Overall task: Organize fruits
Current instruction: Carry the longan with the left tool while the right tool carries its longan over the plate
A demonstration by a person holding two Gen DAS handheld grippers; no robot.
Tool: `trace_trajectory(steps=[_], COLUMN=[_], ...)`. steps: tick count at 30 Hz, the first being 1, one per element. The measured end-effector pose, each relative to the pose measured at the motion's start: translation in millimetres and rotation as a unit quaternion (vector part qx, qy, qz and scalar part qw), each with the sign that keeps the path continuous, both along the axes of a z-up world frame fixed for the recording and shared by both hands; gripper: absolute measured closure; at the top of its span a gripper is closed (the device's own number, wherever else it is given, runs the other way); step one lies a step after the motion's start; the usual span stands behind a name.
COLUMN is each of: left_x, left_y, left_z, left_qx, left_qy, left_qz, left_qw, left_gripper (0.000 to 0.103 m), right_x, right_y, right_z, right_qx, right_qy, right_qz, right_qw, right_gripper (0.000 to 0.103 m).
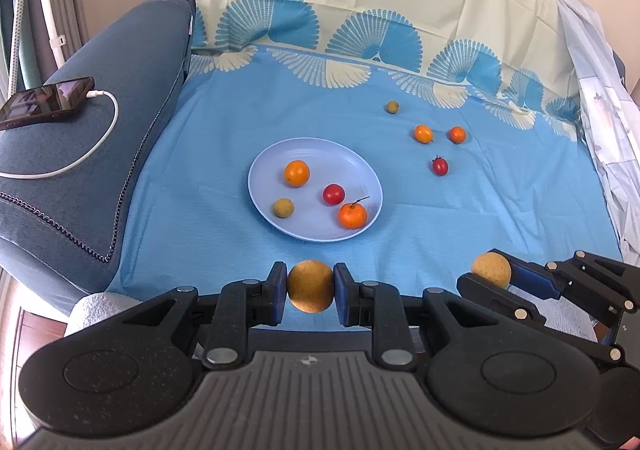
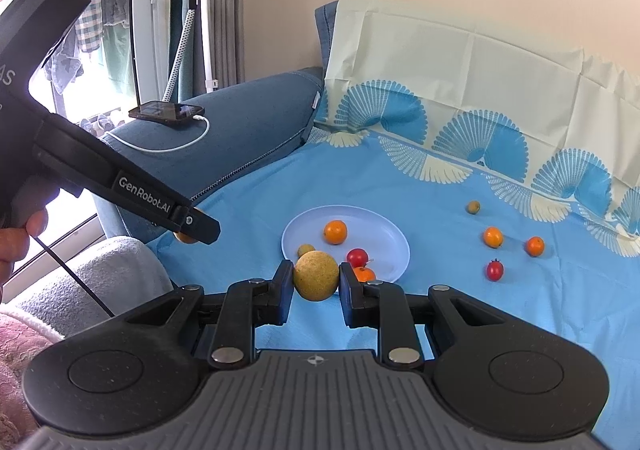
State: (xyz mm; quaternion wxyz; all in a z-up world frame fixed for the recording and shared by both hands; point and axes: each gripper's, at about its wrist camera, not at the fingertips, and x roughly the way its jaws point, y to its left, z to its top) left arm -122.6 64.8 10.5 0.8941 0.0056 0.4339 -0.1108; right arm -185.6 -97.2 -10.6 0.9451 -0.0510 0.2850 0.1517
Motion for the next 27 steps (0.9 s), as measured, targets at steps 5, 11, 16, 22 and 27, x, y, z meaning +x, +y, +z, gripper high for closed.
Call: trace_trajectory(steps=[5,11,16,22,27], left_x=[8,18,30,47,65], left_y=[2,5,5,3,2], left_z=[-1,1,3,4,5], left_qx=[-0.004,-0.008,-0.012,-0.014,-0.013], left_qy=[0.002,0.001,-0.002,0.0,0.001], left_qz=[0.003,0.004,0.002,0.004,0.006], left_qw=[1.0,1.0,0.9999,0.9999,0.9999], left_gripper=[0.076,0.076,0.076,0.076,0.076], right_x=[5,14,25,39,54], right_y=[1,0,-4,-7,-9], right_z=[-3,-4,-5,-7,-9], right_qx=[-0.001,-0.002,0.0,-0.001,0.004], right_qy=[0.007,0.013,0.016,0.018,0.023], right_qz=[-0.003,-0.011,-0.021,-0.029,-0.033], right_qw=[1.0,1.0,1.0,0.999,0.999], right_gripper=[0.078,0.078,0.078,0.078,0.078])
